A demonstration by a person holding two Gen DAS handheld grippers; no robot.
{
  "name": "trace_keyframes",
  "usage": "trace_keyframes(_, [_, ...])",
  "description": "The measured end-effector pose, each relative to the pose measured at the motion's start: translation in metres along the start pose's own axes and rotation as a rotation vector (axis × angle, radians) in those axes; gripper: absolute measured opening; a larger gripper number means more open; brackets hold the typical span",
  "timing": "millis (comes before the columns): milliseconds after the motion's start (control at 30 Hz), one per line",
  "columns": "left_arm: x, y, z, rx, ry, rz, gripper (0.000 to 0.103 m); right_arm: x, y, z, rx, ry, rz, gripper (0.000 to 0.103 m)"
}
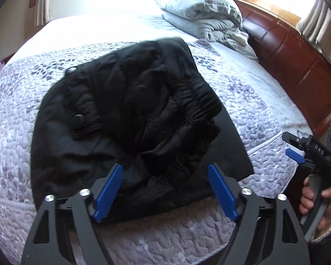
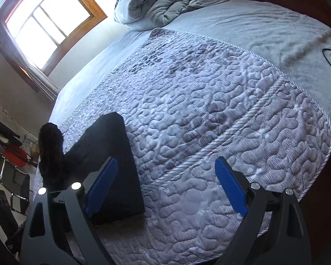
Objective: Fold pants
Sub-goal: 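Grasp the bunched end of the pants bundle with the right gripper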
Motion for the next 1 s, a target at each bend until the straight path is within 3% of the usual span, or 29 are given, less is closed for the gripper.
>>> trace_keyframes(133, [-0.028, -0.022, 0.002, -0.053, 0.033, -0.008, 0.093, -0.008, -0.024, -0.005, -0.008, -0.007, -0.116, 0.093])
trace_keyframes(300, [-0.043, -0.071, 0.013, -0.132, 0.062, -0.127, 0.097, -0.002, -0.07, -0.003, -0.04, -0.079, -0.273, 0.096])
trace_keyframes(433, [-0.044, -0.108, 0.027, -0.229, 0.042, -0.162, 0.097, 0.014, -0.103, 0.003, -0.052, -0.152, -0.38, 0.096])
trace_keyframes(633, [-0.033, -0.134, 0.048, -0.313, 0.0, -0.165, 0.097, 0.051, -0.127, 0.014, 0.009, -0.283, -0.448, 0.096])
trace_keyframes(1000, [-0.031, -0.145, 0.063, -0.322, -0.032, -0.136, 0.097, 0.09, -0.161, 0.025, 0.02, -0.411, -0.512, 0.096])
Point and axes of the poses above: each gripper's, at about its wrist camera, not at the fingertips, and x roughly the way its jaws point, y to its right, z to its underside, the point moved 2 cm from there along x, roughly the way its jaws point, and after that the axes turned 2 degrees about z, right-handed, at the moved point
